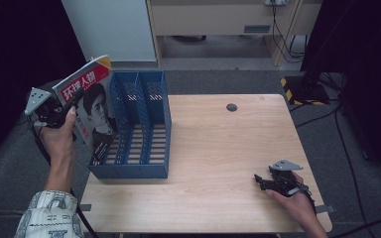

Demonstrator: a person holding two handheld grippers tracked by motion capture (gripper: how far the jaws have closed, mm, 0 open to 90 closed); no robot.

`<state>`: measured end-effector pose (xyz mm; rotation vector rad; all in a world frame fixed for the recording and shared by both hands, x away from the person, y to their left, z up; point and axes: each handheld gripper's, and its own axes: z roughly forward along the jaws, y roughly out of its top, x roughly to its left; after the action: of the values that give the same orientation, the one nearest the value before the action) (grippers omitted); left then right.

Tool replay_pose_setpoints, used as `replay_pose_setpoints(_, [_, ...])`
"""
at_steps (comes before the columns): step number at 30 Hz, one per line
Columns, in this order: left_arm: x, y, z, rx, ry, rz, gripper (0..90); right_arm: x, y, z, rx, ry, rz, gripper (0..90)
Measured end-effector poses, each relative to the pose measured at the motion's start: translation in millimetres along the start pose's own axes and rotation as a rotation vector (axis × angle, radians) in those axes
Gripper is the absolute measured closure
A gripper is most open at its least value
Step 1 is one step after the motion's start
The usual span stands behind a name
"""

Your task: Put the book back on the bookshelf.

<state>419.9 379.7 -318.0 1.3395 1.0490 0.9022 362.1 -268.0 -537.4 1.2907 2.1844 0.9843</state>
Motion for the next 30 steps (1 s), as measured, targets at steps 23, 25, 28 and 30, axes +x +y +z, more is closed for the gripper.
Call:
replay_pose_setpoints(23, [4.2, -30.2, 2.4, -0.008, -0.003, -0.016, 86.4, 0.4, -0.7, -0.8, 0.001, 0.000, 0.002, 29.2])
replay_pose_setpoints(25, [4.4, -31.8, 2.0, -0.008, 0.009, -0.016, 86.4, 0.5, -0.7, -0.8, 0.001, 0.000, 0.004, 29.3])
replay_pose_setpoints(28, [6.1, -36.0, 1.2, -0.014, 0.015, -0.022, 86.3, 0.5, -0.7, -0.8, 0.001, -0.001, 0.004, 29.2])
replay_pose_setpoints(30, [7.4, -39.2, 0.9, -0.016, 0.016, -0.028, 86.3, 0.6, -0.7, -0.8, 0.002, 0.000, 0.004, 29.3])
